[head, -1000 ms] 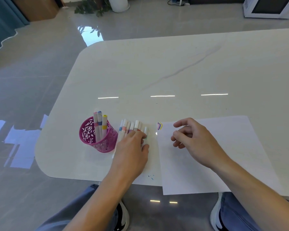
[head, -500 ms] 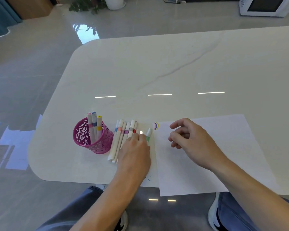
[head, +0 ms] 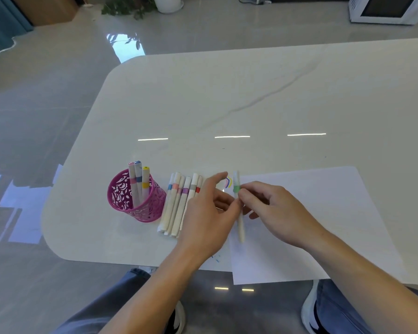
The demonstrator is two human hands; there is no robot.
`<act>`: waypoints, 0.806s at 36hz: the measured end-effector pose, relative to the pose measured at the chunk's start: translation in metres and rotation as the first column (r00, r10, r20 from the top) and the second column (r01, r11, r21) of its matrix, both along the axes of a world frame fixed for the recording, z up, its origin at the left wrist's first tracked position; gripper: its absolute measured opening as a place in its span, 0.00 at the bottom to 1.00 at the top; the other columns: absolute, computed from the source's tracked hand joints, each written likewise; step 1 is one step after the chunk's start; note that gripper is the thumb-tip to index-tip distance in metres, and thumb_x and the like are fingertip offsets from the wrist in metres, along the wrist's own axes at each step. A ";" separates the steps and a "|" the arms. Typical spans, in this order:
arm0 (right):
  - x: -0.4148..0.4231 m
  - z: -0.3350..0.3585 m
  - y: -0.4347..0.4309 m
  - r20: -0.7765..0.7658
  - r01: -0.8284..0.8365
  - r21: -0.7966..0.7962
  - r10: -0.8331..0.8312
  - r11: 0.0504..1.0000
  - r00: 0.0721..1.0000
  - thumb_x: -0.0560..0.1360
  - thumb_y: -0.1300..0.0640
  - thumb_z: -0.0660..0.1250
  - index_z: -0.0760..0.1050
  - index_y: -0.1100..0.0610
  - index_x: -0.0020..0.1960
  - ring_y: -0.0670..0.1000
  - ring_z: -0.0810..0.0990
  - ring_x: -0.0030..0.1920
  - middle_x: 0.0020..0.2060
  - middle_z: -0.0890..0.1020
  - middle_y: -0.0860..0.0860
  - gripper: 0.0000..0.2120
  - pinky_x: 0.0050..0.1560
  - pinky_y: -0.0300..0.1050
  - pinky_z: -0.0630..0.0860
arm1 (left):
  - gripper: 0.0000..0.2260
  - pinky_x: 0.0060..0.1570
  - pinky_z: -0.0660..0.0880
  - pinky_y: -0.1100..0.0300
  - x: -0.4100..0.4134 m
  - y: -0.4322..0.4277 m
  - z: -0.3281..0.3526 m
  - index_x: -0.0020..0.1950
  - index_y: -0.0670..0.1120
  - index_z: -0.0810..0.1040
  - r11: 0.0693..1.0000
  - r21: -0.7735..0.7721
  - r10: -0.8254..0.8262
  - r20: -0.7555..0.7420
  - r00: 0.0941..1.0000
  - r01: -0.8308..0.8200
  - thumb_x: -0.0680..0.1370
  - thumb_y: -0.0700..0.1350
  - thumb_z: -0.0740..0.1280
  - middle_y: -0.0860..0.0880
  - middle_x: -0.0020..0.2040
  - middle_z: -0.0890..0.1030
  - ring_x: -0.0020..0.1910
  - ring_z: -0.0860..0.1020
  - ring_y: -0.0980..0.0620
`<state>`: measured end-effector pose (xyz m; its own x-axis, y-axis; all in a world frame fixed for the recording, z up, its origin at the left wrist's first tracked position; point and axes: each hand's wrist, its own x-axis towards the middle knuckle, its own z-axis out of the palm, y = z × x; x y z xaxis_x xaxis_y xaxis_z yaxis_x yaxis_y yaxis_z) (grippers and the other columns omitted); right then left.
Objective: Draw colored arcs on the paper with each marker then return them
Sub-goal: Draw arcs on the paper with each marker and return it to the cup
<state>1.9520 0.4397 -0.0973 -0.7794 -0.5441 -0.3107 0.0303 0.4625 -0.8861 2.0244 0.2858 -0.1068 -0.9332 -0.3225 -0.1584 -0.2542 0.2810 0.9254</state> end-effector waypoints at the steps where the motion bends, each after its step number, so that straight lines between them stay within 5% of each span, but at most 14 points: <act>1: 0.000 0.001 0.000 0.011 -0.005 -0.020 0.005 1.000 1.000 0.85 0.46 0.63 0.83 0.43 0.54 0.43 0.86 0.47 0.44 0.87 0.41 0.10 0.54 0.47 0.82 | 0.25 0.46 0.81 0.59 -0.001 0.001 0.000 0.71 0.59 0.68 1.000 0.028 -0.003 -0.014 1.000 0.003 0.76 0.52 0.72 0.55 0.42 0.84 0.43 0.84 0.58; 8: -0.003 0.005 0.004 0.037 -0.020 -0.132 0.025 0.991 0.999 0.84 0.42 0.62 0.83 0.44 0.55 0.51 0.89 0.45 0.46 0.87 0.48 0.12 0.58 0.58 0.83 | 0.20 0.39 0.81 0.62 -0.005 0.006 0.005 0.70 0.57 0.69 0.995 0.103 -0.006 -0.092 0.996 0.015 0.80 0.46 0.69 0.52 0.40 0.85 0.38 0.84 0.54; 13: -0.002 0.004 0.007 0.015 -0.088 -0.100 0.090 0.991 0.996 0.81 0.34 0.61 0.80 0.37 0.58 0.47 0.83 0.36 0.46 0.85 0.46 0.14 0.43 0.43 0.79 | 0.09 0.36 0.79 0.64 -0.007 0.003 0.007 0.61 0.56 0.73 0.998 0.069 -0.005 -0.098 0.995 0.011 0.82 0.50 0.66 0.53 0.36 0.84 0.35 0.83 0.54; 20: -0.010 0.005 0.017 -0.124 -0.167 0.049 0.172 0.985 0.977 0.84 0.41 0.62 0.80 0.34 0.62 0.38 0.79 0.38 0.39 0.82 0.38 0.11 0.41 0.26 0.71 | 0.05 0.38 0.81 0.57 -0.009 -0.004 0.004 0.54 0.60 0.76 0.997 -0.039 -0.075 -0.077 0.994 0.072 0.79 0.58 0.66 0.55 0.39 0.84 0.38 0.83 0.55; 23: -0.014 0.008 0.019 -0.209 -0.215 0.124 0.238 0.969 0.949 0.86 0.48 0.61 0.81 0.39 0.63 0.39 0.80 0.46 0.42 0.82 0.36 0.12 0.48 0.31 0.74 | 0.03 0.39 0.80 0.60 -0.009 -0.005 0.005 0.53 0.62 0.76 0.986 -0.106 -0.133 -0.068 0.989 0.126 0.80 0.56 0.65 0.56 0.41 0.82 0.39 0.83 0.56; 25: -0.015 0.007 0.020 -0.277 -0.242 0.238 0.305 0.941 0.911 0.86 0.49 0.61 0.81 0.44 0.62 0.45 0.80 0.49 0.46 0.82 0.43 0.11 0.53 0.43 0.76 | 0.03 0.38 0.77 0.64 -0.009 -0.007 0.005 0.52 0.60 0.76 0.950 -0.252 -0.203 -0.057 0.977 0.183 0.81 0.55 0.64 0.56 0.38 0.81 0.38 0.81 0.56; 29: -0.014 0.002 0.020 -0.365 -0.220 0.406 0.379 0.887 0.850 0.85 0.43 0.60 0.76 0.49 0.51 0.46 0.76 0.43 0.42 0.77 0.43 0.12 0.48 0.49 0.76 | 0.08 0.37 0.67 0.68 -0.009 -0.016 0.010 0.48 0.53 0.76 0.791 -0.517 -0.363 0.035 0.931 0.328 0.83 0.54 0.61 0.58 0.38 0.77 0.39 0.75 0.58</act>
